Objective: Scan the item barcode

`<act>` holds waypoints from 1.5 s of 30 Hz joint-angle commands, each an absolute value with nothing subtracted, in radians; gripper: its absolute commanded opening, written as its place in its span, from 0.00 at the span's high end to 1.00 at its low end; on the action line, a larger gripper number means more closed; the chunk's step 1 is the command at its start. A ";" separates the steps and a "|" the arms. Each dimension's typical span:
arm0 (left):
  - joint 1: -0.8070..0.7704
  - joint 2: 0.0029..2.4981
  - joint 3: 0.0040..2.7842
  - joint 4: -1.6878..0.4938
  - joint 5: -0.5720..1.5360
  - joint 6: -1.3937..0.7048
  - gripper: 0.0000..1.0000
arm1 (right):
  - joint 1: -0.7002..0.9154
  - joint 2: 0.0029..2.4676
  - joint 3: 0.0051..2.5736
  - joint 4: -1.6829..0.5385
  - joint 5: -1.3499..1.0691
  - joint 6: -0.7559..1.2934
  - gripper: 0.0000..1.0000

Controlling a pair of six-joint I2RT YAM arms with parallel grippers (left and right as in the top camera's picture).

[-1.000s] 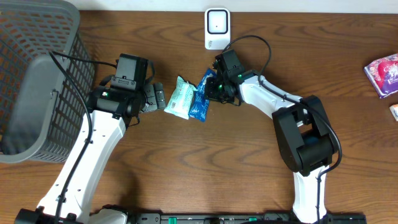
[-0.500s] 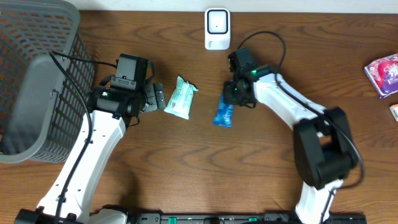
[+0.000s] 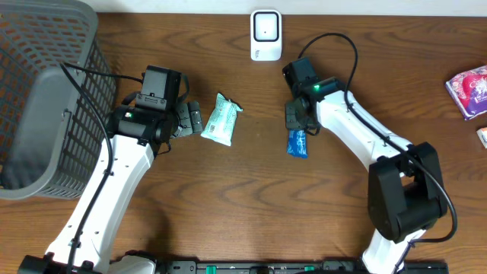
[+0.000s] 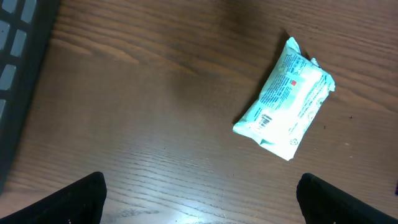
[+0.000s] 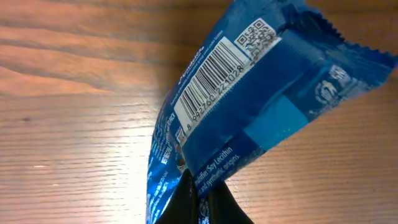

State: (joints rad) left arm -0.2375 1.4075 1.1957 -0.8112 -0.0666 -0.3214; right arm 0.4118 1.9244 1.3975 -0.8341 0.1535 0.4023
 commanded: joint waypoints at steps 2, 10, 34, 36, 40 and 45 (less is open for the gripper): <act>-0.235 1.412 1.203 -0.815 -0.080 -0.335 0.02 | 0.424 1.936 1.398 -0.882 0.345 0.459 0.99; -0.235 1.412 1.203 -0.815 -0.080 -0.335 0.02 | 0.426 1.936 1.401 -0.915 0.725 0.496 0.99; -0.235 1.412 1.203 -0.815 -0.080 -0.335 0.02 | 0.366 1.973 1.576 -1.026 0.596 0.418 0.25; -0.235 1.412 1.203 -0.815 -0.080 -0.335 0.02 | 0.362 1.982 1.559 -1.018 0.596 0.418 0.28; -0.235 1.412 1.203 -0.815 -0.080 -0.335 0.02 | 0.361 1.986 1.484 -0.963 0.596 0.422 0.29; -0.235 1.412 1.203 -0.815 -0.080 -0.335 0.02 | 0.358 1.989 1.354 -0.827 0.596 0.422 0.33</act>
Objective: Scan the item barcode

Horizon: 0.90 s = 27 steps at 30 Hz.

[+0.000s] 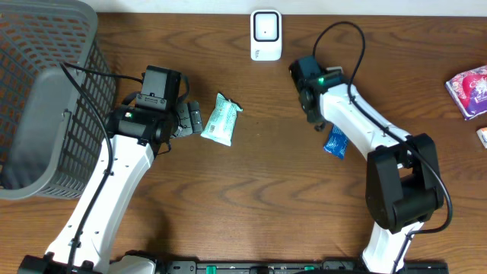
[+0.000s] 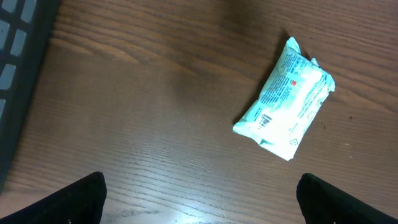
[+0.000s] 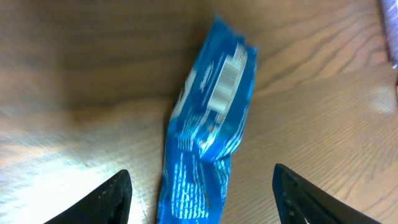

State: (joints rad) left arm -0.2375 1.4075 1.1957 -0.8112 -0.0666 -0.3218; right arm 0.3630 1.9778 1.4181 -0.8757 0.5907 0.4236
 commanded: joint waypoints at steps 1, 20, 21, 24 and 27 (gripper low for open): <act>-0.235 1.412 1.203 -0.815 -0.080 -0.335 0.02 | 0.356 1.989 1.335 -0.809 0.596 0.422 0.34; -0.235 1.412 1.203 -0.815 -0.080 -0.335 0.02 | 0.268 1.990 1.166 -0.648 0.404 0.432 0.99; -0.235 1.412 1.203 -0.815 -0.080 -0.335 0.02 | 0.268 1.990 1.179 -0.656 0.369 0.432 0.99; -0.235 1.412 1.203 -0.815 -0.080 -0.335 0.02 | 0.267 1.990 1.240 -0.691 0.266 0.406 0.99; -0.235 1.412 1.203 -0.815 -0.080 -0.335 0.02 | 0.258 1.990 1.318 -0.717 0.068 0.335 0.99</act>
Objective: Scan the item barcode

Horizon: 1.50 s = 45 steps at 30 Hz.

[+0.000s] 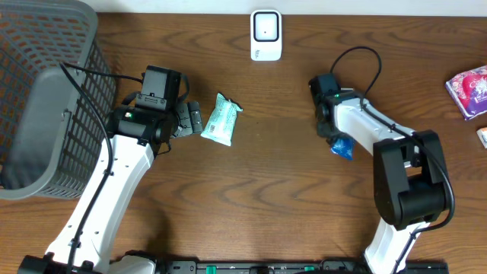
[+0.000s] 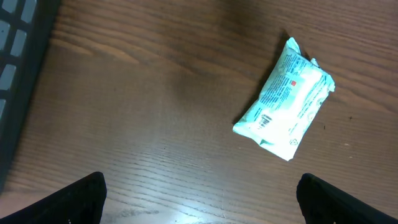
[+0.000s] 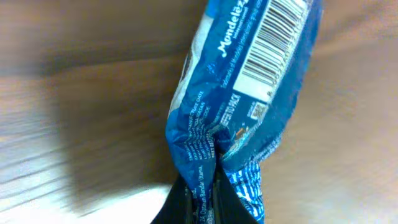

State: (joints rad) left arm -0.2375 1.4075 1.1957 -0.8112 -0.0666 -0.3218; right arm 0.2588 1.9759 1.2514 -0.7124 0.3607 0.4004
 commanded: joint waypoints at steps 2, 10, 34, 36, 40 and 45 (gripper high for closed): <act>-0.235 1.412 1.203 -0.815 -0.080 -0.335 0.02 | 0.246 1.990 1.365 -0.724 -0.130 0.299 0.99; -0.235 1.412 1.203 -0.815 -0.080 -0.335 0.02 | 0.185 1.990 1.384 -0.640 -0.715 0.271 0.99; -0.235 1.412 1.203 -0.815 -0.080 -0.335 0.02 | -0.218 1.986 1.209 -0.632 -0.698 0.310 0.69; -0.235 1.412 1.203 -0.815 -0.080 -0.335 0.02 | -0.222 1.985 1.267 -0.712 -0.628 0.276 0.60; -0.235 1.412 1.203 -0.815 -0.080 -0.335 0.02 | -0.208 1.985 1.395 -0.868 -0.556 0.206 0.56; -0.235 1.412 1.203 -0.815 -0.080 -0.335 0.02 | -0.149 1.985 1.507 -0.984 -0.469 0.139 0.56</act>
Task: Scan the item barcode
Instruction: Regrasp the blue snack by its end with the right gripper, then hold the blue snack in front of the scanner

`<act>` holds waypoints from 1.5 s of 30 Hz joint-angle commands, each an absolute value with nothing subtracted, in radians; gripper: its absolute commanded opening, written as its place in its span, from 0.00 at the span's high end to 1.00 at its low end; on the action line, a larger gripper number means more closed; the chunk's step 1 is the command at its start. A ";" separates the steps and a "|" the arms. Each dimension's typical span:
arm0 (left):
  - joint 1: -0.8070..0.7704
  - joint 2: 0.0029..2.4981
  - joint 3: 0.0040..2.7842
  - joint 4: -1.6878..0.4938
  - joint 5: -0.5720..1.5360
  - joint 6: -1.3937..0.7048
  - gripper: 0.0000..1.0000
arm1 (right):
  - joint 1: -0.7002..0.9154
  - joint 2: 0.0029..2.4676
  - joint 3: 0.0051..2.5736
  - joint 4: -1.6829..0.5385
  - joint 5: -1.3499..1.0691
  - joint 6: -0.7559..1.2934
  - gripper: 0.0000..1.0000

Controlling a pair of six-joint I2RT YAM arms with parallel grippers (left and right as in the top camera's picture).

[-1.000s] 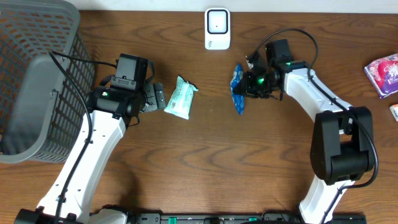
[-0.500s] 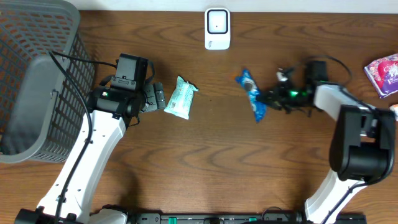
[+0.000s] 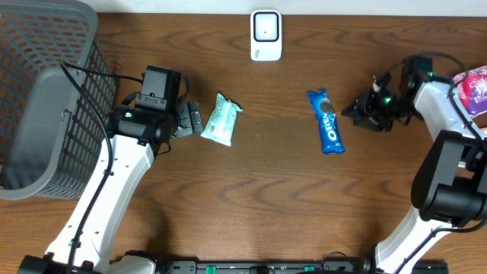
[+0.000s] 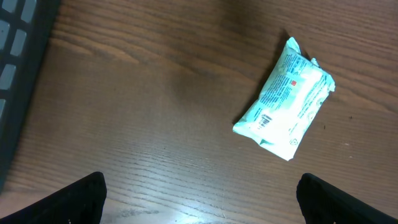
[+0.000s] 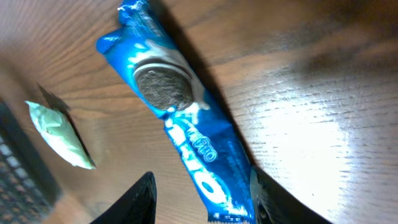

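Observation:
A blue Oreo packet (image 3: pixel 327 122) lies flat on the wooden table with its logo side up, and no barcode shows. My right gripper (image 3: pixel 355 112) sits just right of it, open. In the right wrist view the near end of the packet (image 5: pixel 186 130) runs down between the two spread fingers (image 5: pixel 140 199). The white scanner (image 3: pixel 265 34) stands at the back edge of the table. A pale green wipes packet (image 3: pixel 221 119) lies by my left gripper (image 3: pixel 194 118). That gripper is open and holds nothing, with the green packet (image 4: pixel 286 99) ahead of it.
A grey mesh basket (image 3: pixel 38 91) fills the left side of the table. A pink packet (image 3: pixel 472 85) lies at the far right edge, just beyond my right arm. The green packet (image 5: pixel 59 134) also shows far off in the right wrist view.
My right gripper was shut on the Oreo packet with its barcode side showing. Now it is open and further right, and the packet lies flat, logo side up. The left arm has not moved.
My right gripper first held the Oreo packet at the table's middle, barcode in view. Then it was open around the packet further right, then shut on it again. Now the packet lies logo up and free. The left arm and green packet stayed put.

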State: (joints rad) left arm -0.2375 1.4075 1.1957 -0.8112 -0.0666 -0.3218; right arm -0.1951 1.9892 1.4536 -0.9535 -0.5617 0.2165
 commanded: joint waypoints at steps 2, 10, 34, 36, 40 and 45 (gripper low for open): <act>-0.235 1.412 1.203 -0.815 -0.080 -0.335 0.02 | -0.114 1.985 1.515 -0.992 -0.408 0.121 0.56; -0.235 1.412 1.203 -0.815 -0.080 -0.335 0.02 | 0.094 1.987 1.462 -0.911 0.054 0.120 0.21; -0.235 1.412 1.203 -0.815 -0.080 -0.335 0.02 | 0.169 1.988 1.174 -0.505 -0.040 0.067 0.87; -0.235 1.412 1.203 -0.815 -0.079 -0.335 0.02 | 0.178 1.988 1.175 -0.508 -0.040 0.094 0.99; -0.235 1.412 1.203 -0.815 -0.080 -0.335 0.02 | 0.207 1.988 1.214 -0.527 -0.083 0.120 0.99; -0.235 1.412 1.203 -0.815 -0.080 -0.335 0.02 | 0.256 1.988 1.373 -0.592 -0.098 0.169 0.99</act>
State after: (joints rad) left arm -0.2375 1.4075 1.1957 -0.8112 -0.0666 -0.3218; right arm 0.2184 1.9793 1.2736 -0.5785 -0.0486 0.1230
